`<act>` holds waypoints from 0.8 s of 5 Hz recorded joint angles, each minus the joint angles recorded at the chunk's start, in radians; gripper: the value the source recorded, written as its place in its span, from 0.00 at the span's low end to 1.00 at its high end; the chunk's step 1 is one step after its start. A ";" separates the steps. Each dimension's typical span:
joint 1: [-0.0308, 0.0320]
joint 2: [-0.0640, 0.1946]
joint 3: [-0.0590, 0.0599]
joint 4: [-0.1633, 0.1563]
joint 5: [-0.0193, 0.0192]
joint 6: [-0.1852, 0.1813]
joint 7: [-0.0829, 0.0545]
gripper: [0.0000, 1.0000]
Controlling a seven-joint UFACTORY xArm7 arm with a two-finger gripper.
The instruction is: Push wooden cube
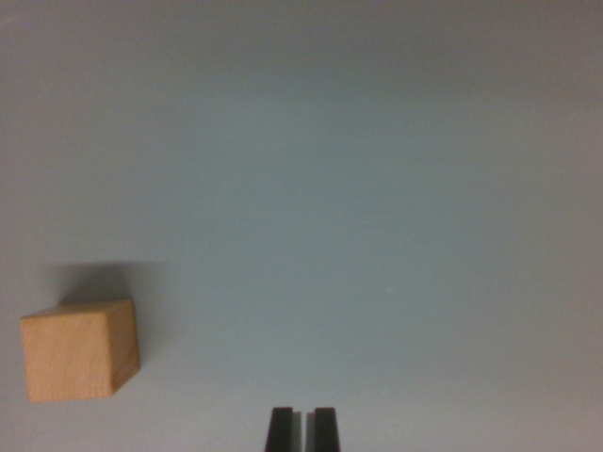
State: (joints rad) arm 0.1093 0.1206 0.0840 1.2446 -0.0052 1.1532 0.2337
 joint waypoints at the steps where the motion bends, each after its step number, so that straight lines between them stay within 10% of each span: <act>1: 0.0000 0.000 0.000 0.000 0.0000 0.000 0.000 0.00; 4: 0.0274 0.031 0.024 -0.068 -0.0095 -0.095 0.042 0.00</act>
State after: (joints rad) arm 0.1367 0.1516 0.1084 1.1771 -0.0147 1.0583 0.2756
